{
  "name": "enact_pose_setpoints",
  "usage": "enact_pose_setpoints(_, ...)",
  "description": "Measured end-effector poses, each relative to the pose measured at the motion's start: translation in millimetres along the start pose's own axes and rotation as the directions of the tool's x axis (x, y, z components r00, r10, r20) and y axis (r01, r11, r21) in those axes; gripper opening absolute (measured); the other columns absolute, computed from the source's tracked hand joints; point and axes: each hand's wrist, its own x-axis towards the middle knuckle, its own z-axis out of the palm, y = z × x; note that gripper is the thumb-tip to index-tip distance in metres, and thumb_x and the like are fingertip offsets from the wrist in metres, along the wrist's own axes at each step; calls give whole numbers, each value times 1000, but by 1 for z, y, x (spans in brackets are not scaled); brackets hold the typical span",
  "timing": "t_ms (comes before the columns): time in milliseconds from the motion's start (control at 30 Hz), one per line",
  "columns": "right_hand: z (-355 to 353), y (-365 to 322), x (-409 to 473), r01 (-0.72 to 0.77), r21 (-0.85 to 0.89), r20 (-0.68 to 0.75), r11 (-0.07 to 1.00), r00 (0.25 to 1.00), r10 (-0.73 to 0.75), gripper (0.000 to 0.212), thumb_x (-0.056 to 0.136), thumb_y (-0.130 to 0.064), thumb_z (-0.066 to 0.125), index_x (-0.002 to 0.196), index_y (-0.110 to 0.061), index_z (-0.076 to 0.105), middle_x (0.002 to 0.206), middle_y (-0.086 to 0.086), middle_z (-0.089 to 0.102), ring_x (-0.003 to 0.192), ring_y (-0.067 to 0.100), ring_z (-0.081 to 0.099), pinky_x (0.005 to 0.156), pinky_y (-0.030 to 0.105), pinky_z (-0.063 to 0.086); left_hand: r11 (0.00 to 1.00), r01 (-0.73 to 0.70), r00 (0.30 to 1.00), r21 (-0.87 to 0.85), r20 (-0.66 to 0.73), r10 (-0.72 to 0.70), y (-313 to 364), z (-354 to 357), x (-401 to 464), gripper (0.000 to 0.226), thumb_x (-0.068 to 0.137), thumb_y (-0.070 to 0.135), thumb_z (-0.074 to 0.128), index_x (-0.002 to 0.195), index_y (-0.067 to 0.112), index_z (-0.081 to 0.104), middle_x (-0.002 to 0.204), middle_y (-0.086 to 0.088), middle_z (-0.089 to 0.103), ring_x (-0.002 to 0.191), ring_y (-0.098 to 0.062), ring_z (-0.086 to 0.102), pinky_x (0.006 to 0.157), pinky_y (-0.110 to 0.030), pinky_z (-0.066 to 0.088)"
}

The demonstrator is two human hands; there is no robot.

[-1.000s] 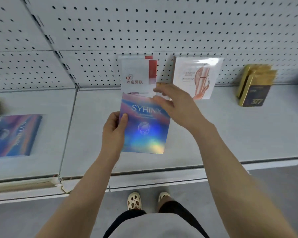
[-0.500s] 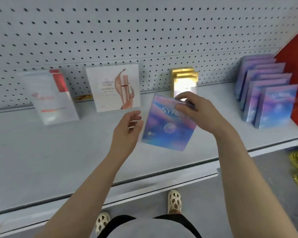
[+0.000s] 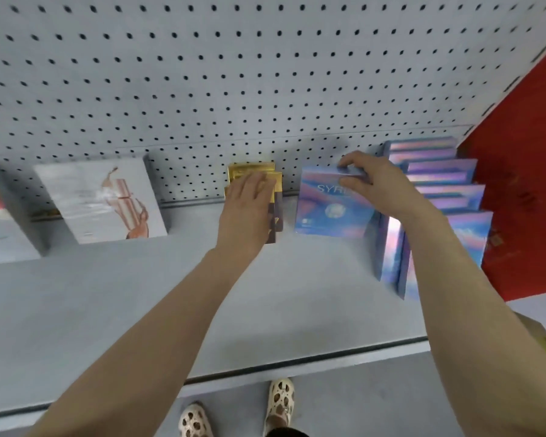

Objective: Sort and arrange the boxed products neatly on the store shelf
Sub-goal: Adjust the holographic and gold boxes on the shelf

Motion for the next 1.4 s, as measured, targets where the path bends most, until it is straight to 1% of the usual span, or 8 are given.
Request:
enact_pose_setpoints(100,3,15,22,30,-34,-18,999,999,-30,28,93,-21,67,119,-13,63,108,16,68,101,36,60,91,39,44,997,9,1000,80,-3,-9,-1,10,11,71,70,8,74,137,8,49,141,-14,47,136,-34,38,117,-43,21)
enact_pose_setpoints(267,10,26,40,102,-259,43,960,995,-94,62,80,-19,75,138,-26,53,121,11,59,110,35,51,95,43,40,984,32,999,176,31,-38,-2,20,11,78,71,14,77,142,9,45,146,-14,43,138,-34,35,120,-44,15)
enact_pose_setpoints(600,24,22,40,61,-414,-297,908,934,-198,52,80,-8,64,130,-21,61,123,13,55,114,36,50,102,43,33,983,36,999,179,0,-36,-3,23,11,78,71,15,82,140,8,47,143,-14,45,137,-35,37,119,-46,21)
enact_pose_setpoints(767,34,19,47,6,-372,-339,928,930,-142,54,80,-3,61,132,-13,58,133,12,55,124,35,46,112,41,29,980,48,998,194,22,-53,-2,22,11,78,72,17,81,141,9,45,145,-14,44,138,-35,35,119,-46,20)
enact_pose_setpoints(900,42,15,40,-15,-346,-338,938,935,-110,59,80,0,64,138,-8,53,143,18,46,135,37,38,117,37,15,983,51,998,176,27,-57,0,17,12,74,74,17,79,140,8,46,145,-15,43,138,-35,35,119,-47,19)
enact_pose_setpoints(1067,45,5,21,32,-289,-347,957,928,-136,54,86,-2,64,139,-5,50,146,21,43,131,40,43,112,47,33,994,87,996,73,-23,-85,3,5,7,64,83,21,71,141,8,46,145,-14,43,138,-33,35,118,-46,23)
enact_pose_setpoints(1200,60,-13,-4,63,-224,-321,972,937,-135,50,90,-8,62,139,-9,51,142,17,46,126,37,47,106,45,38,994,76,977,-74,-193,-89,3,-11,-16,47,84,13,69,129,6,57,136,-15,52,127,-36,45,109,-45,36)
enact_pose_setpoints(1400,109,-48,-55,110,-68,-224,992,967,-123,40,96,-17,58,135,-12,54,127,15,59,116,34,54,98,45,43,939,270,914,-213,-250,-319,-24,-24,-97,37,94,23,60,130,16,58,129,-4,59,118,-23,54,95,-30,43)
